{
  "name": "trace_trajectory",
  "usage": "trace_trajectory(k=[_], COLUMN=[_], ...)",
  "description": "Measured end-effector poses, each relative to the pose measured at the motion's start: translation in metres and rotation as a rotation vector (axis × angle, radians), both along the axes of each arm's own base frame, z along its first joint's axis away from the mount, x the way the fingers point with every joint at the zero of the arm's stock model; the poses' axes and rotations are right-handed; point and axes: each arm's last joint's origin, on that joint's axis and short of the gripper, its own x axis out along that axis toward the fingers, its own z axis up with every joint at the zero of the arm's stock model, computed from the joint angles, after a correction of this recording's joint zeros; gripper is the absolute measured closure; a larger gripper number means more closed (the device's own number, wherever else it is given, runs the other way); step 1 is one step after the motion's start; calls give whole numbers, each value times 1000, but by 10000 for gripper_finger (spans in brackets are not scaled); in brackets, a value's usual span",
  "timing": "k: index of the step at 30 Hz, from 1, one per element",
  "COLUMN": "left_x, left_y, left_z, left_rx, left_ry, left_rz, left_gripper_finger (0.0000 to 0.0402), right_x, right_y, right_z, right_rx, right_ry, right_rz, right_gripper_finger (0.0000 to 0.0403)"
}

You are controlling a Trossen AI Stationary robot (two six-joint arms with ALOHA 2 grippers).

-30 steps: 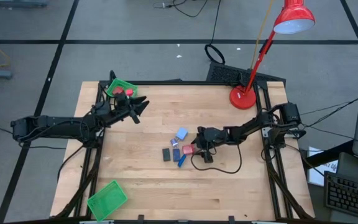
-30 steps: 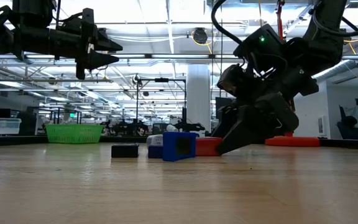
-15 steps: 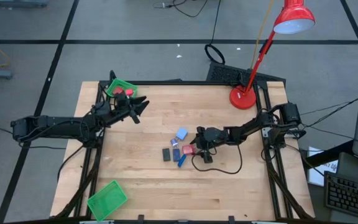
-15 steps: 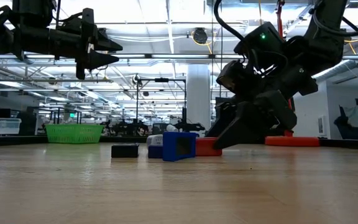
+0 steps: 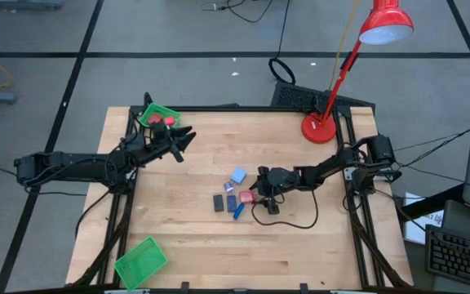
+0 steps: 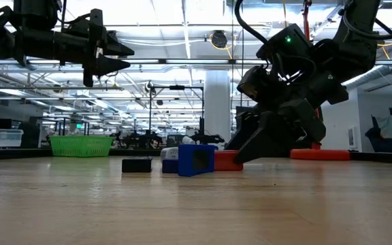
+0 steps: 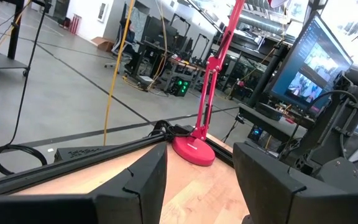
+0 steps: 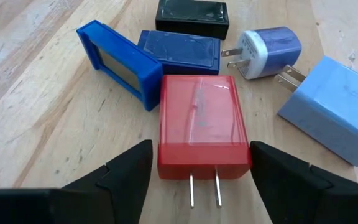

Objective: Pick & Place Office items
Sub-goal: Put the red charger adapter into the top green basket

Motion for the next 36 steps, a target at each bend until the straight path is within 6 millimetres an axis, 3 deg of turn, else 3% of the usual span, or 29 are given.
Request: trace_trajectory(k=[10, 17, 24, 28, 36], left_x=[0, 0, 0, 0, 0], left_y=[0, 0, 0, 0, 0], left_z=[0, 0, 0, 0, -1], left_rx=[-1, -1, -1, -2, -10], left_ry=[4, 3, 4, 5, 4], left_rz=[0, 0, 0, 0, -1], left_gripper_finger=[215, 215, 215, 215, 215], right_x=[0, 0, -1, -5, -19], right_y=[0, 0, 0, 0, -1], right_z=[0, 0, 0, 8, 45], right_rx=[0, -9, -27, -43, -48], right_ry=[0, -1, 4, 22, 11], right_rz=[1, 7, 20, 29, 25], right_gripper_finger=[192, 180, 195, 189, 194])
